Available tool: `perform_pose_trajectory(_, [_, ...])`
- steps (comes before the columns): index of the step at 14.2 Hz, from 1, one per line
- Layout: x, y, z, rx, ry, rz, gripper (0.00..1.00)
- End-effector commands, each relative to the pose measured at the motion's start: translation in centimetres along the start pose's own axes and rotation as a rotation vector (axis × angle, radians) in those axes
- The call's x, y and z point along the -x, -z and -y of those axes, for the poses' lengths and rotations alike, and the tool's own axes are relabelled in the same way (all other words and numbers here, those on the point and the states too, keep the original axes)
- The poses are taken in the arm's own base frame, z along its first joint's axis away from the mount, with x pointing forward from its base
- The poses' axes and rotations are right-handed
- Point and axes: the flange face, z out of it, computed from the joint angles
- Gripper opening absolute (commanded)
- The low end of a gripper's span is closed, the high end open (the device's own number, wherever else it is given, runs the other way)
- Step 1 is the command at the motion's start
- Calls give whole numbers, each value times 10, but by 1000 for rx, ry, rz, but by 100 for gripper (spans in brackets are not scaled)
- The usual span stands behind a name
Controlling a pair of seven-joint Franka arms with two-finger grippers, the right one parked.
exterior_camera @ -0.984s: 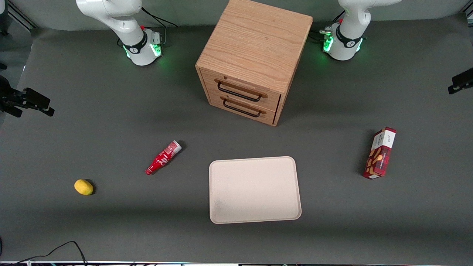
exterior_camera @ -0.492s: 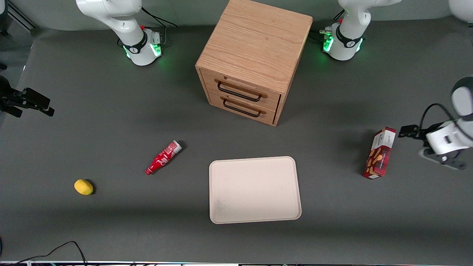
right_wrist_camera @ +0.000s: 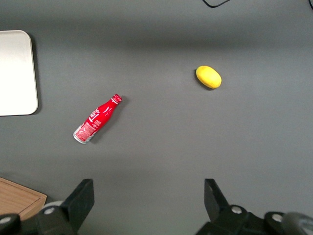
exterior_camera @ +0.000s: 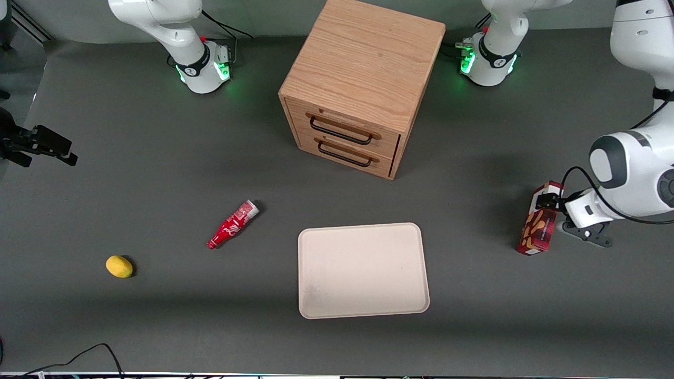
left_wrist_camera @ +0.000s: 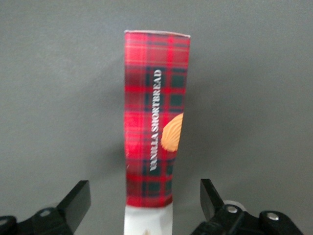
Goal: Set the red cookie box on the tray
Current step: 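Close the left gripper on the box end and lift it upright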
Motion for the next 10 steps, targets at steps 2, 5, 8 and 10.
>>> perform_pose_trajectory(2, [3, -12, -4, -1, -9, -17, 89])
perform_pose_trajectory(5, [2, -19, -3, 6, 6, -32, 31])
perform_pose_trajectory(8, [0, -22, -2, 3, 10, -41, 0])
perform_pose_trajectory(10, [0, -21, 0, 2, 11, -44, 0])
